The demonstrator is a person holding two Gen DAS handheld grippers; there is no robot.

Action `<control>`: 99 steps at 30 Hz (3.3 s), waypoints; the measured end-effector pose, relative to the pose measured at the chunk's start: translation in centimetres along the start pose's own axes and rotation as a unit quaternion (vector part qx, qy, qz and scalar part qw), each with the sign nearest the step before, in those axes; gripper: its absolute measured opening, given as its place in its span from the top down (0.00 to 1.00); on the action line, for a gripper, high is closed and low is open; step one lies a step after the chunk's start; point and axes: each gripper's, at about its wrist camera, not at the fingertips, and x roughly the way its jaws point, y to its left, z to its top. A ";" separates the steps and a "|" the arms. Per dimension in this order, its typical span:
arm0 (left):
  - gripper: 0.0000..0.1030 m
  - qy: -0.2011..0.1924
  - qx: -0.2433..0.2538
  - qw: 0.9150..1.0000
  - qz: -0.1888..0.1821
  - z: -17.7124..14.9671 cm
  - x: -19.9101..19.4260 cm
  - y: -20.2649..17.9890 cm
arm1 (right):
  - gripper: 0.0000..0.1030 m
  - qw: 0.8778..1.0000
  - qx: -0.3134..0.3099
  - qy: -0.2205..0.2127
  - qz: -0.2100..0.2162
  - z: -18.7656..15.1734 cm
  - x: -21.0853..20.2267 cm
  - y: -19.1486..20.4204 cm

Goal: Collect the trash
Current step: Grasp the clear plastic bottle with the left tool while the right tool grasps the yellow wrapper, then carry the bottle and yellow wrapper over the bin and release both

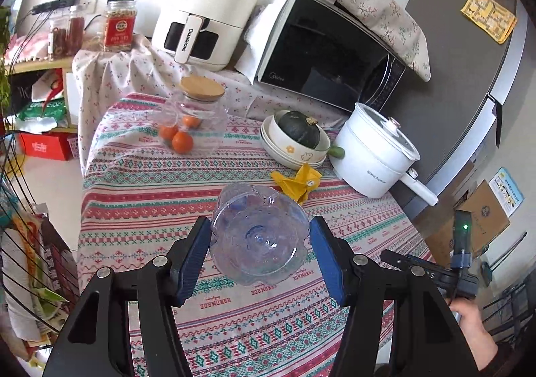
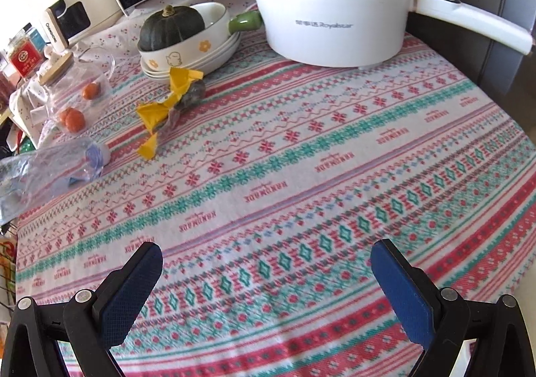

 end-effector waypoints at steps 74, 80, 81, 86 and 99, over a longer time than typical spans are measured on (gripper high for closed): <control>0.39 0.016 0.057 0.987 -0.152 -3.4 -0.8 -14.8 | 0.88 0.992 0.088 -0.025 0.085 -4.7 -11.5 -11.9; 0.39 0.033 0.072 0.981 -0.176 -4.6 0.1 -18.3 | 0.88 0.992 0.102 -0.027 0.067 -5.5 -12.8 -14.7; 0.39 0.035 0.076 0.980 -0.179 -4.9 0.3 -18.9 | 0.88 0.992 0.106 -0.027 0.063 -5.7 -13.0 -15.2; 0.39 0.043 0.093 0.975 -0.197 -5.9 0.7 -22.0 | 0.88 0.991 0.120 -0.030 0.044 -6.9 -14.2 -18.0; 0.39 0.082 0.138 0.952 -0.262 -10.4 2.0 -31.2 | 0.88 0.985 0.172 -0.032 -0.006 -10.9 -17.4 -26.3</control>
